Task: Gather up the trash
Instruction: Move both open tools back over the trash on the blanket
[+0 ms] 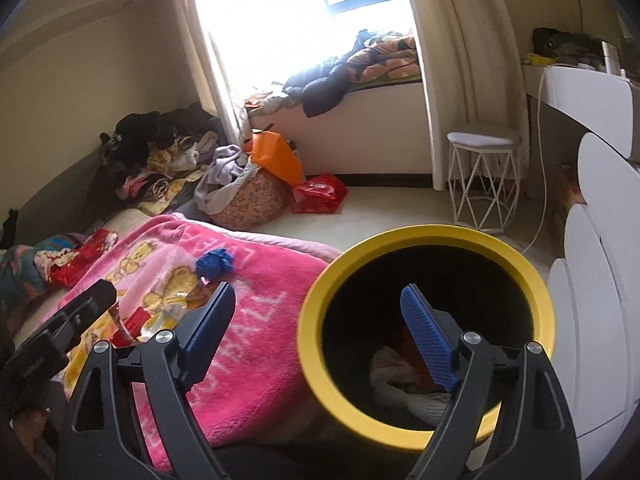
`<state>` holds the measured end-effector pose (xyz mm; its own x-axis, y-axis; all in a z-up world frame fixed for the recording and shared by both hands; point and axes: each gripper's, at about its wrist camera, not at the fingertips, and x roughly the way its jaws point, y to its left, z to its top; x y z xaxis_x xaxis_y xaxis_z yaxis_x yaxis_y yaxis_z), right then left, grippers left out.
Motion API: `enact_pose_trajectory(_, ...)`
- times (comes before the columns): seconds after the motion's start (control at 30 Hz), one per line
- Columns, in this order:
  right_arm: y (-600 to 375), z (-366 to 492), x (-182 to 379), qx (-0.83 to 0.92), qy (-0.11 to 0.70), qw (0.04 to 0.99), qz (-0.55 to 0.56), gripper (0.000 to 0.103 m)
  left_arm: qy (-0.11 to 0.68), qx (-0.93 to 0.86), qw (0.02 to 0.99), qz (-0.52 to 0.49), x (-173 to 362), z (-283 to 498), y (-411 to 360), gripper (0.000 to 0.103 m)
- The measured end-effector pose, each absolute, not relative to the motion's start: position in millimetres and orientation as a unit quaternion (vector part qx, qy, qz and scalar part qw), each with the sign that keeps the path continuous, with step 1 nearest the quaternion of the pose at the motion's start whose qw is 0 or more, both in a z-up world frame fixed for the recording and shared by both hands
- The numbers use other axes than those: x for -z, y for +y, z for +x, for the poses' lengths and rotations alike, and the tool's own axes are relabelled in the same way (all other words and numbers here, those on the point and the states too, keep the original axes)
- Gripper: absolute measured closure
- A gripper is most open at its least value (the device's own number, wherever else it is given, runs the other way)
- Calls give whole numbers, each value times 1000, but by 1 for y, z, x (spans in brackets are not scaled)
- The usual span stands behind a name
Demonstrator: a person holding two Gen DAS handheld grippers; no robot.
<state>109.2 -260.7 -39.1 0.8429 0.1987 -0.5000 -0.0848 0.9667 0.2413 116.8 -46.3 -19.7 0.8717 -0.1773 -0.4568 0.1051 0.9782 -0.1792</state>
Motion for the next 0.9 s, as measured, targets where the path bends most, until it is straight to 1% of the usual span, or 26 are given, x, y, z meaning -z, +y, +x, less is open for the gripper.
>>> enact_pose_trajectory(0.9, -167, 116, 33, -150, 276, 949, 38, 19, 236, -35, 959, -150, 29, 118, 67, 11)
